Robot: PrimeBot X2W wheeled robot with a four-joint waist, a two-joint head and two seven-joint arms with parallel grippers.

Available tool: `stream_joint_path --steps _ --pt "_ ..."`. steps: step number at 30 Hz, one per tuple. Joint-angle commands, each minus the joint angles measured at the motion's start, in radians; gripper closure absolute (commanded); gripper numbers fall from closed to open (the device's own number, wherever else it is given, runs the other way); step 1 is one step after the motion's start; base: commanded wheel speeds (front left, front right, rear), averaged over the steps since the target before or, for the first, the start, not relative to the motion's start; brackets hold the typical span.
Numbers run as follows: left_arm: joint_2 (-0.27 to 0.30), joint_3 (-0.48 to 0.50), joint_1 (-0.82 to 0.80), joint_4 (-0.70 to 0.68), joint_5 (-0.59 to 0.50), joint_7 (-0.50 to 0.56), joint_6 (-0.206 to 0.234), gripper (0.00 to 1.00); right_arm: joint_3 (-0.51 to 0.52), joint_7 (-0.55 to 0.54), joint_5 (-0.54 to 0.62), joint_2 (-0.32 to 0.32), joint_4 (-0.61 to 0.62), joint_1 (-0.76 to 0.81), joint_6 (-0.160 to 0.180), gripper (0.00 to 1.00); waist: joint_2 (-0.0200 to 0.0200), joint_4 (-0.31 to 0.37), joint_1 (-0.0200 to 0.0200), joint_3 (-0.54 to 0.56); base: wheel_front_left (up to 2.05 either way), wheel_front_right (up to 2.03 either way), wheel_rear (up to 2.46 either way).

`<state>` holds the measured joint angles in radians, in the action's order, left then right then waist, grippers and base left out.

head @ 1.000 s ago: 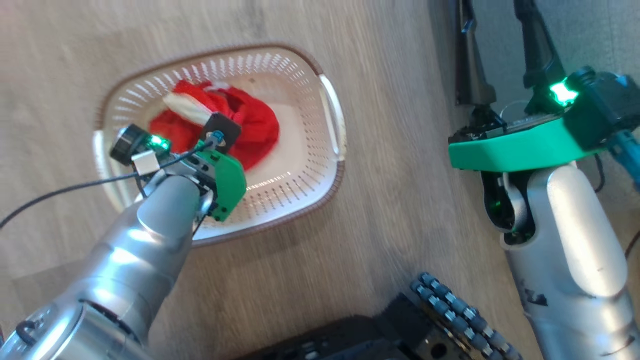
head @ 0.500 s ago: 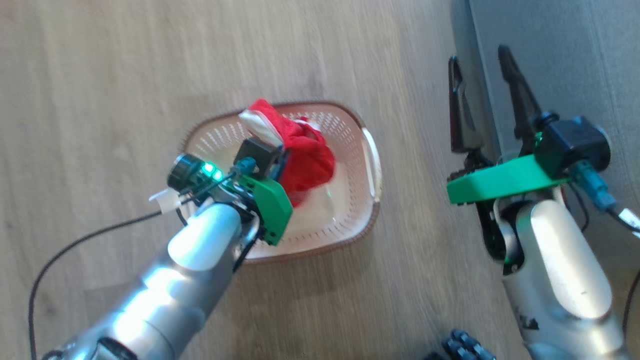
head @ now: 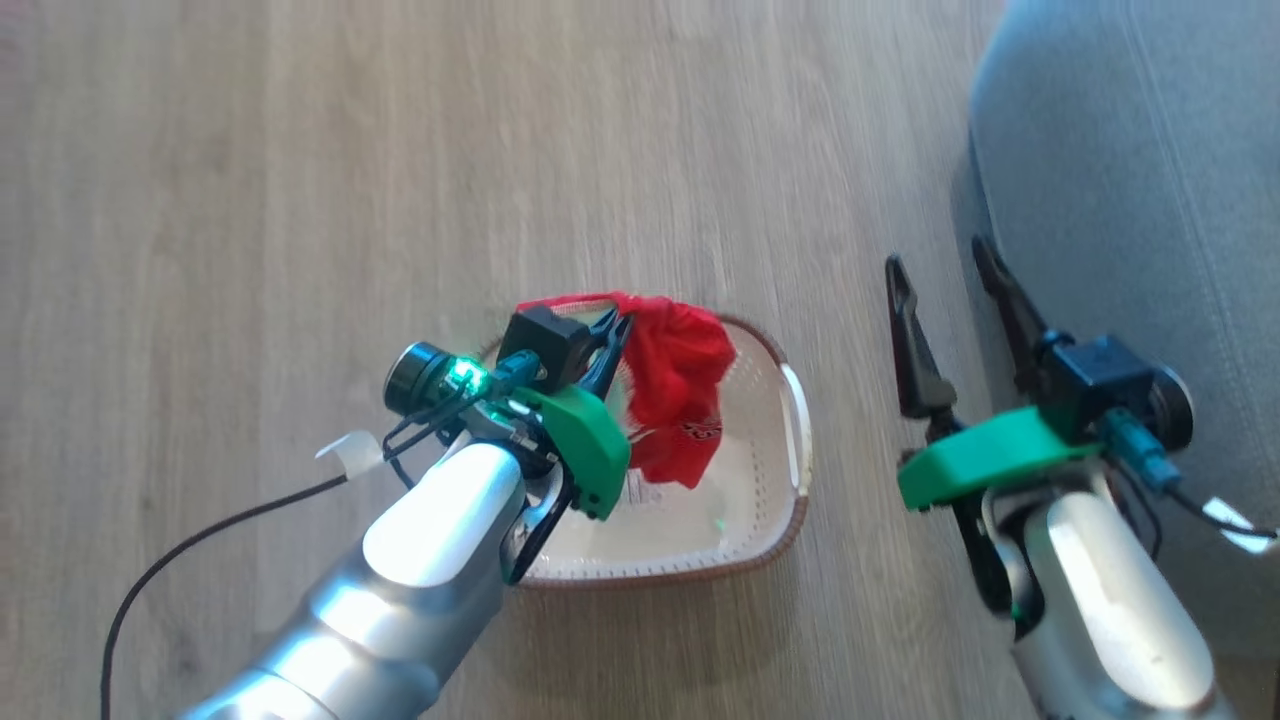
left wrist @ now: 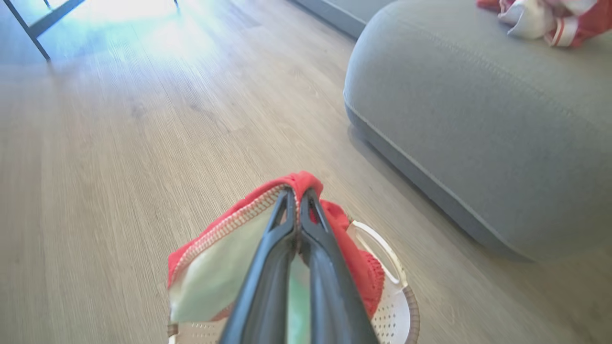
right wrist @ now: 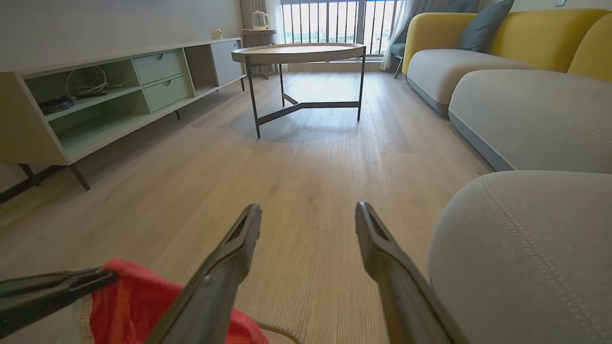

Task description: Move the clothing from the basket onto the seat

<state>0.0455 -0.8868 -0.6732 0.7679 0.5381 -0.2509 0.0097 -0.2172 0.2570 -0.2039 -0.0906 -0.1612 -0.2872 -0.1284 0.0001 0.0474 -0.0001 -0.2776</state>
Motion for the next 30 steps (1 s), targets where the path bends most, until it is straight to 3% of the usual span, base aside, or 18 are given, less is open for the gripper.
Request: stream_joint_path --steps 1,17,30 --pt "0.005 0.041 -0.019 -0.045 -0.001 -0.011 0.006 1.00 -0.018 0.005 -0.008 -0.005 0.024 0.010 -0.002 0.00 -0.0001 -0.023 0.0001 0.041 0.00 0.00 0.00" --pt "0.005 0.064 -0.029 -0.239 0.021 -0.011 0.027 1.00 -0.019 0.005 -0.022 0.000 -0.007 0.111 -0.002 0.00 -0.0001 -0.051 0.0001 0.176 0.00 0.00 0.00" --pt "0.005 0.044 -0.107 -0.368 0.059 -0.006 0.065 1.00 -0.032 0.005 -0.026 -0.001 -0.004 0.148 -0.002 0.00 -0.0001 -0.051 0.0001 0.203 0.00 0.00 0.00"
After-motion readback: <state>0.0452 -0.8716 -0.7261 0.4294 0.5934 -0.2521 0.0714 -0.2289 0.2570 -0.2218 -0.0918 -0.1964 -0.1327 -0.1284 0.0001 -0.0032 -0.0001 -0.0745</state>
